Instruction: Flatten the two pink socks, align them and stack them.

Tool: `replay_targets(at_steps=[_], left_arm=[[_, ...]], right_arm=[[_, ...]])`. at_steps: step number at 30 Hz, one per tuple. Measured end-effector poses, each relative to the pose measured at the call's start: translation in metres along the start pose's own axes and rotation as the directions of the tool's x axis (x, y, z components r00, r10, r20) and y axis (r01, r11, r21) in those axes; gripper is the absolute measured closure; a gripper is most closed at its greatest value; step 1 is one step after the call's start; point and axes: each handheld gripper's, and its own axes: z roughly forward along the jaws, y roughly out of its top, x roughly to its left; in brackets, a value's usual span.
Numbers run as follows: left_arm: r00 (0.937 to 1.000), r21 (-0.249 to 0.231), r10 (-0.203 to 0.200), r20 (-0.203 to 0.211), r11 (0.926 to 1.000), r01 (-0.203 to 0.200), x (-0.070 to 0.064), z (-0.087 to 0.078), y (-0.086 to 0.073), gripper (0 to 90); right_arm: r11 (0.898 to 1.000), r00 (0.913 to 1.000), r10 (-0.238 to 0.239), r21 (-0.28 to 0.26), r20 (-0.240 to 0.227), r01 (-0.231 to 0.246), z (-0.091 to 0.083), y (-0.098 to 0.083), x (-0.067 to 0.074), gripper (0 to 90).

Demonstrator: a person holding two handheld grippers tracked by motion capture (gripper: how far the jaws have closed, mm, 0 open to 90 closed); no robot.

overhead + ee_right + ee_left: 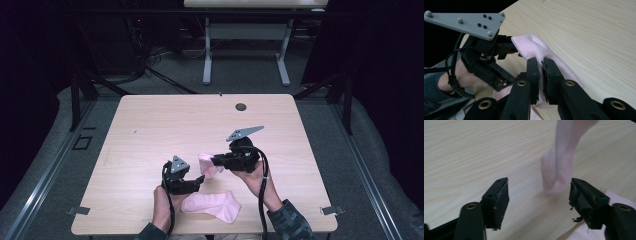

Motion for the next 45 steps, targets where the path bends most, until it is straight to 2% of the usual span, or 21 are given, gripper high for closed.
replay_targets(at_steps=[3,5,6,8,10,12,13,15,19,21,23,24,25,28,30,33,34,38,40,42,45], left_arm=[[0.9998,0.015,0.007,0.016,0.9999,-0.007,-0.001,0.008,0.002,46.4],[0.9991,0.042,0.010,0.042,0.9990,-0.012,0.000,0.014,0.002,62.4],[0.9982,0.045,0.009,0.060,0.9989,-0.011,0.001,0.015,0.002,71.6],[0.9969,0.043,0.014,0.077,0.9989,-0.017,0.001,0.016,0.002,84.2],[0.9961,0.037,0.025,0.085,0.9989,-0.028,0.001,0.013,0.003,88.3],[0.9956,0.051,0.039,0.085,0.9977,-0.044,0.002,0.010,0.005,88.8],[0.9954,0.059,0.029,0.091,0.9977,-0.035,0.002,0.008,0.005,89.0],[0.9952,0.079,0.037,0.091,0.9959,-0.044,0.005,0.003,0.007,89.1],[0.9915,0.149,0.035,0.125,0.9874,-0.054,0.011,-0.009,0.011,89.0],[0.9899,0.181,0.020,0.140,0.9824,-0.045,0.014,-0.010,0.011,89.0],[0.9882,0.223,0.015,0.153,0.9735,-0.049,0.018,-0.007,0.011,88.9],[0.9880,0.231,0.010,0.154,0.9718,-0.046,0.020,-0.005,0.012,88.9],[0.9871,0.251,0.002,0.160,0.9669,-0.043,0.021,-0.003,0.012,88.9],[0.9873,0.269,-0.010,0.159,0.9625,-0.033,0.024,0.003,0.015,88.4],[0.9894,0.265,-0.019,0.144,0.9639,-0.021,0.025,0.007,0.017,87.8],[0.9940,0.272,-0.027,0.106,0.9622,-0.003,0.032,0.015,0.019,82.4],[0.9949,0.275,-0.033,0.095,0.9613,0.005,0.034,0.017,0.019,80.1],[0.9949,0.278,-0.060,0.080,0.9599,0.036,0.039,0.024,0.018,69.1],[0.9957,0.268,-0.051,0.077,0.9629,0.029,0.039,0.024,0.018,66.5],[0.9968,0.263,-0.040,0.069,0.9645,0.020,0.037,0.023,0.019,63.6],[0.9984,0.256,-0.010,0.055,0.9666,-0.004,0.037,0.023,0.022,58.4]], right_arm=[[1.000,0.9997,0.006,-0.013,-0.023,-0.007,-0.001,-0.002,0.001,83.3],[1.000,0.9993,0.012,-0.020,-0.037,-0.013,-0.002,-0.005,0.000,83.3],[0.999,0.9990,0.025,-0.027,-0.038,-0.026,-0.003,-0.007,-0.001,83.3],[0.998,0.9978,0.044,-0.035,-0.049,-0.046,-0.004,-0.010,-0.006,83.4],[0.996,0.9953,0.078,-0.039,-0.057,-0.081,-0.004,-0.016,-0.012,83.4],[0.992,0.9913,0.111,-0.048,-0.072,-0.114,-0.005,-0.021,-0.019,83.4],[0.990,0.9890,0.126,-0.055,-0.077,-0.130,-0.005,-0.024,-0.021,83.4],[0.986,0.9861,0.150,-0.064,-0.073,-0.154,-0.006,-0.030,-0.026,83.3],[0.974,0.9759,0.209,-0.081,-0.061,-0.214,-0.009,-0.041,-0.035,83.2],[0.970,0.9728,0.231,-0.073,-0.017,-0.232,-0.008,-0.047,-0.041,83.0],[0.963,0.9650,0.262,-0.067,0.005,-0.261,-0.002,-0.053,-0.049,82.8],[0.966,0.9651,0.257,-0.041,0.050,-0.255,0.003,-0.055,-0.053,82.7],[0.964,0.9612,0.267,-0.034,0.070,-0.265,0.008,-0.057,-0.057,82.6],[0.954,0.9484,0.295,0.019,0.117,-0.299,0.026,-0.064,-0.072,81.7],[0.950,0.9431,0.300,0.039,0.143,-0.308,0.033,-0.068,-0.079,80.2],[0.946,0.9333,0.306,0.051,0.187,-0.321,0.040,-0.071,-0.085,76.7],[0.943,0.9273,0.312,0.047,0.207,-0.328,0.042,-0.072,-0.086,74.9],[0.939,0.9231,0.317,0.066,0.218,-0.338,0.045,-0.075,-0.092,71.3],[0.941,0.9255,0.314,0.063,0.212,-0.334,0.044,-0.075,-0.092,70.6],[0.944,0.9281,0.300,0.073,0.221,-0.322,0.043,-0.074,-0.091,65.0],[0.955,0.9382,0.267,0.069,0.220,-0.288,0.039,-0.072,-0.089,54.2]])
